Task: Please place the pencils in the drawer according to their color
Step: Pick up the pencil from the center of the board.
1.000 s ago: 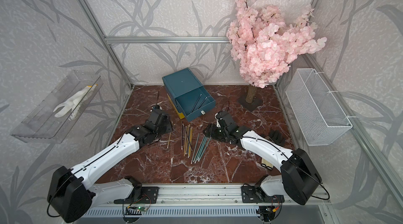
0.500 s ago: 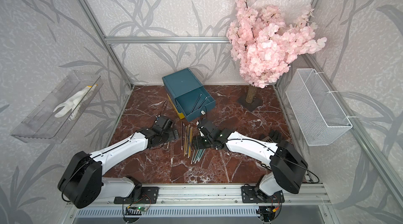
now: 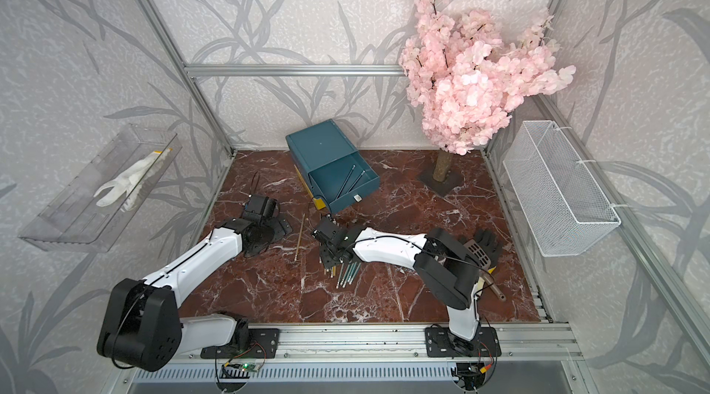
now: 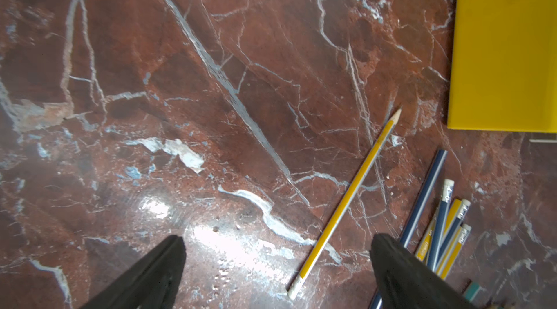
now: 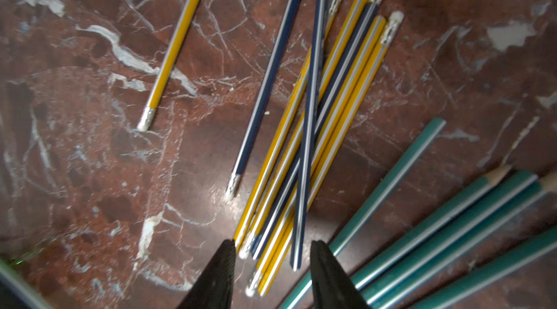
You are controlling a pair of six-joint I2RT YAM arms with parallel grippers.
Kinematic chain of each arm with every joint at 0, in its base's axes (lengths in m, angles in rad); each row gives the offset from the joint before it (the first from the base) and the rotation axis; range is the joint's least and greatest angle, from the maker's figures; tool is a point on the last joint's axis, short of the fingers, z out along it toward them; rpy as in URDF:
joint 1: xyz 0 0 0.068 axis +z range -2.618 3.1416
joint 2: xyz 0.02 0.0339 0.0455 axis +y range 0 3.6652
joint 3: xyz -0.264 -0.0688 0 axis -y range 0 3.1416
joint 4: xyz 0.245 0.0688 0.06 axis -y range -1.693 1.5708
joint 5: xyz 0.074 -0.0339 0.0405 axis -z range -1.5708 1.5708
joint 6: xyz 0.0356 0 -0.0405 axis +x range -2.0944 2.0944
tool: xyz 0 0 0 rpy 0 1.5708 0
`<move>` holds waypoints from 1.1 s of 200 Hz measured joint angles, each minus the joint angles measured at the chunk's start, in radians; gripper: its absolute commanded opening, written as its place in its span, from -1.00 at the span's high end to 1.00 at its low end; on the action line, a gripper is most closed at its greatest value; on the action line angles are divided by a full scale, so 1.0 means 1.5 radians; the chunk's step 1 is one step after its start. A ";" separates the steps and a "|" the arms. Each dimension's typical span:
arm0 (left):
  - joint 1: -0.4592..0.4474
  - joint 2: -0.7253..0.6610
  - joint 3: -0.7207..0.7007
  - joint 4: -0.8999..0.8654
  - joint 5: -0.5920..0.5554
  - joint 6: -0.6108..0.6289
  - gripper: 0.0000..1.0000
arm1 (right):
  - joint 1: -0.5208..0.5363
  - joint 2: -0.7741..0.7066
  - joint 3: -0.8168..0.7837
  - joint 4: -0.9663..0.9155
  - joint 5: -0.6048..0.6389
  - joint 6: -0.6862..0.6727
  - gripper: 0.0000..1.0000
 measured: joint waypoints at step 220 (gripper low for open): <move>0.015 0.022 -0.002 0.022 0.079 0.012 -1.00 | -0.019 0.085 0.072 -0.061 -0.005 -0.012 1.00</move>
